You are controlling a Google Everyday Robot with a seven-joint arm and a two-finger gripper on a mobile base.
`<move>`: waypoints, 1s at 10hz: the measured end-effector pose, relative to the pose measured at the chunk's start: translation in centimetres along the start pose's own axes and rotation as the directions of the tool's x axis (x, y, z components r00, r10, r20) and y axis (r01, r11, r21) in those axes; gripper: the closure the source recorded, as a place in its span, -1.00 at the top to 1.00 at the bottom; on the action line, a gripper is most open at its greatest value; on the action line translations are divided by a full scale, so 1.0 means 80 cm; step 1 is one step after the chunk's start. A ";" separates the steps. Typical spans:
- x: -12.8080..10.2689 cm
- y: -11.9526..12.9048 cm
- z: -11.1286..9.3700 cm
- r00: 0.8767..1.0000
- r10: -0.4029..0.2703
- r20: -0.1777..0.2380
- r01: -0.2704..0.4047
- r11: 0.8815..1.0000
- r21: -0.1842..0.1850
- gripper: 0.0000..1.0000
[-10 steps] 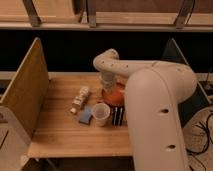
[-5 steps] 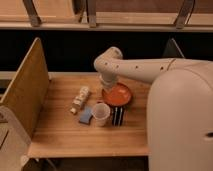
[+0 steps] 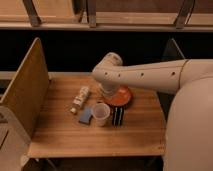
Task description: Knock the eraser over
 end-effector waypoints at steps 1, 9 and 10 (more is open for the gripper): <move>0.007 0.004 -0.012 1.000 0.002 -0.004 -0.001 1.000 0.026 -1.00; 0.077 0.103 0.039 0.969 -0.006 -0.247 -0.031 0.989 -0.146 -1.00; 0.086 0.094 0.054 0.956 0.006 -0.295 -0.054 0.986 -0.157 -1.00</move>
